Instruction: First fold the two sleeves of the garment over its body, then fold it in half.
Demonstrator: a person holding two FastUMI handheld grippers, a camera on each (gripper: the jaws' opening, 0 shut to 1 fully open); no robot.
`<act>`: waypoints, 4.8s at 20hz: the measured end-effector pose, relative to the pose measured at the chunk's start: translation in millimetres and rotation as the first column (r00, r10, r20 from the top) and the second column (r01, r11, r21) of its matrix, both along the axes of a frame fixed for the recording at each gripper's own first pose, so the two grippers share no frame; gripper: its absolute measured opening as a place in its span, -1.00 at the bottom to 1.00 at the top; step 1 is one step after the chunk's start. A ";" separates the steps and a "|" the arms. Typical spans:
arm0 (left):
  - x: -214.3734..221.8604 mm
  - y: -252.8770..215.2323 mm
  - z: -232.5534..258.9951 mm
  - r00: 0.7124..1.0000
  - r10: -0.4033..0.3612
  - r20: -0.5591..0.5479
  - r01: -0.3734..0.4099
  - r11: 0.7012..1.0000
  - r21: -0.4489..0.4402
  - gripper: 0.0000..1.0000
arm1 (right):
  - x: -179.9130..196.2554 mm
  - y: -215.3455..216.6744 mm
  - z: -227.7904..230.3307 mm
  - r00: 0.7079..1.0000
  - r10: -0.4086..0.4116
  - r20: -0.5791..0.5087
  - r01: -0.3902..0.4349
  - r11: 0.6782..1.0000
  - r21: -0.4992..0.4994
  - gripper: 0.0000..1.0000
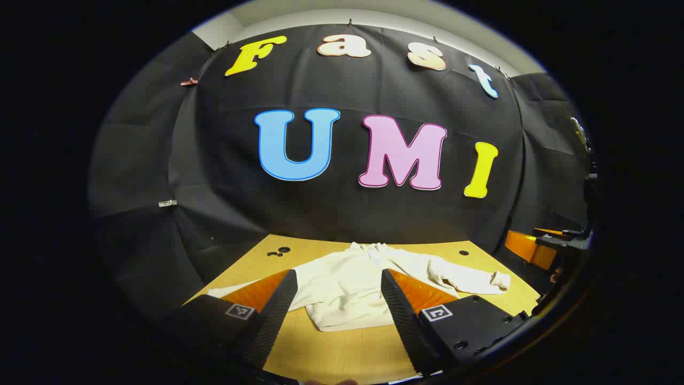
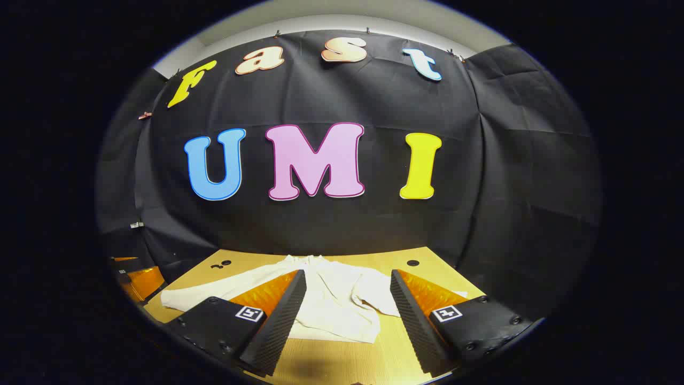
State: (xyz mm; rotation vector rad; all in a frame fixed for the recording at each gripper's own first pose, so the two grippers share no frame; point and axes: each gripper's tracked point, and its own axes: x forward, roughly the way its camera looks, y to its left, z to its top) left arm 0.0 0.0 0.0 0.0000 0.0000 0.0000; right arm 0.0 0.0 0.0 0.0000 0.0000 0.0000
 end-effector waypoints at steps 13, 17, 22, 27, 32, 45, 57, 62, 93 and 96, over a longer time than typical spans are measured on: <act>12.4 -10.5 -15.3 0.999 -0.015 -0.041 0.015 1.000 -0.006 0.94 | 10.5 9.3 -6.8 0.999 0.049 -0.022 -0.048 0.998 0.031 0.95; 17.1 -12.7 -17.9 0.998 -0.013 -0.053 0.012 1.000 -0.011 0.95 | 15.6 3.6 -19.7 0.997 0.045 -0.055 -0.043 0.998 0.043 0.95; 22.2 -15.9 -14.9 0.999 -0.012 -0.049 0.011 1.000 -0.007 0.94 | 18.6 -1.3 -24.8 0.997 0.044 -0.069 -0.041 0.998 0.041 0.94; 27.4 -16.8 -18.3 0.998 -0.004 -0.056 0.003 1.000 -0.010 0.95 | 21.4 -4.4 -29.5 0.995 0.041 -0.087 -0.036 0.998 0.056 0.94; 32.4 -16.3 -16.0 0.999 0.011 -0.050 -0.010 1.000 0.025 0.95 | 42.6 -25.6 -43.7 0.991 0.010 -0.135 0.000 0.997 0.078 0.94; 55.8 -17.1 -48.3 0.990 0.034 -0.139 -0.030 0.999 0.030 0.95 | 118.2 -149.2 -97.7 0.937 -0.187 -0.296 0.208 0.977 0.041 0.93; 92.4 -11.5 -77.4 0.975 0.080 -0.209 -0.058 0.992 0.110 0.94 | 150.4 -273.0 -212.9 0.767 -0.365 -0.528 0.402 0.915 -0.049 0.96; 97.3 -15.0 -87.1 0.969 0.073 -0.237 -0.042 0.990 0.133 0.95 | 157.5 -305.9 -254.4 0.685 -0.385 -0.619 0.454 0.889 -0.050 0.96; 91.3 -4.7 -103.3 0.934 0.183 -0.305 -0.170 0.983 0.071 0.99 | 181.6 -289.0 -268.5 0.695 -0.194 -0.692 0.303 0.952 0.038 -0.84; 86.2 10.0 -101.3 0.932 0.198 -0.304 -0.181 0.980 0.085 0.99 | 194.0 -282.0 -244.3 0.719 -0.199 -0.666 0.312 0.949 0.054 -0.84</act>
